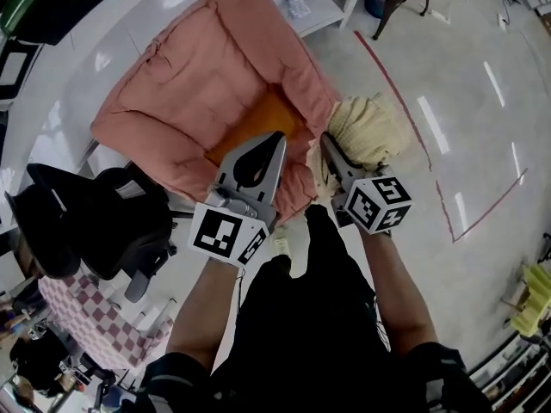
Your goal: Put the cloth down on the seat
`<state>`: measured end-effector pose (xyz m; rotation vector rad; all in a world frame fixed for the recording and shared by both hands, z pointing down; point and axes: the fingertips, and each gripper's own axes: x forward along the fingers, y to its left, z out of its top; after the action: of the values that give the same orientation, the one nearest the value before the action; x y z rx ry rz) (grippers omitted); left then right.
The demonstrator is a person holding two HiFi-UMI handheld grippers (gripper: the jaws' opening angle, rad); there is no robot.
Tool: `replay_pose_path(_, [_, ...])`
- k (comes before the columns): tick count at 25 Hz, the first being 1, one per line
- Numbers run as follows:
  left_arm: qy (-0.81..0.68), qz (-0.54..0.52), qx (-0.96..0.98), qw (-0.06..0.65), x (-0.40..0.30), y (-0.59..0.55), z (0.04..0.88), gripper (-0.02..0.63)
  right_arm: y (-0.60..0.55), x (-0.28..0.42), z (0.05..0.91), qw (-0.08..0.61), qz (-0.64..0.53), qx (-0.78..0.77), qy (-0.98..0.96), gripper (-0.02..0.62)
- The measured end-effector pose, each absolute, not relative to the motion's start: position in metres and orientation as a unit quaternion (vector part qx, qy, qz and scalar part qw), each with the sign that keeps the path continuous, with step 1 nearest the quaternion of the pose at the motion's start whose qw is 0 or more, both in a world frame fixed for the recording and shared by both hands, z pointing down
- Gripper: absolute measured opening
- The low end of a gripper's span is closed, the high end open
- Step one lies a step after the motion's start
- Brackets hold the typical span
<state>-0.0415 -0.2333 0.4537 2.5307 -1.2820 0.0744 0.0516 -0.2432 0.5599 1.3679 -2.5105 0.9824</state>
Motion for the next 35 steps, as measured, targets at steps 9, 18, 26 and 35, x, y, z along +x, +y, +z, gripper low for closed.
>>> replay_pose_path(9, [-0.457, 0.053, 0.870, 0.179, -0.036, -0.282, 0.519, 0.005, -0.291, 0.031, 0.654, 0.049, 0.413, 0.421, -0.806, 0.117])
replay_pose_path(18, [-0.472, 0.077, 0.852, 0.211, -0.044, -0.315, 0.574, 0.005, -0.323, 0.011, 0.740, 0.074, 0.458, 0.373, -0.804, 0.117])
replay_pose_path(26, [-0.474, 0.084, 0.845, 0.234, -0.041, -0.325, 0.612, 0.005, -0.345, 0.036, 0.817, 0.094, 0.519, 0.393, -0.753, 0.137])
replay_pose_path(35, [-0.466, 0.085, 0.842, 0.257, -0.028, -0.326, 0.627, 0.005, -0.324, 0.054, 0.860, 0.130, 0.592, 0.387, -0.695, 0.267])
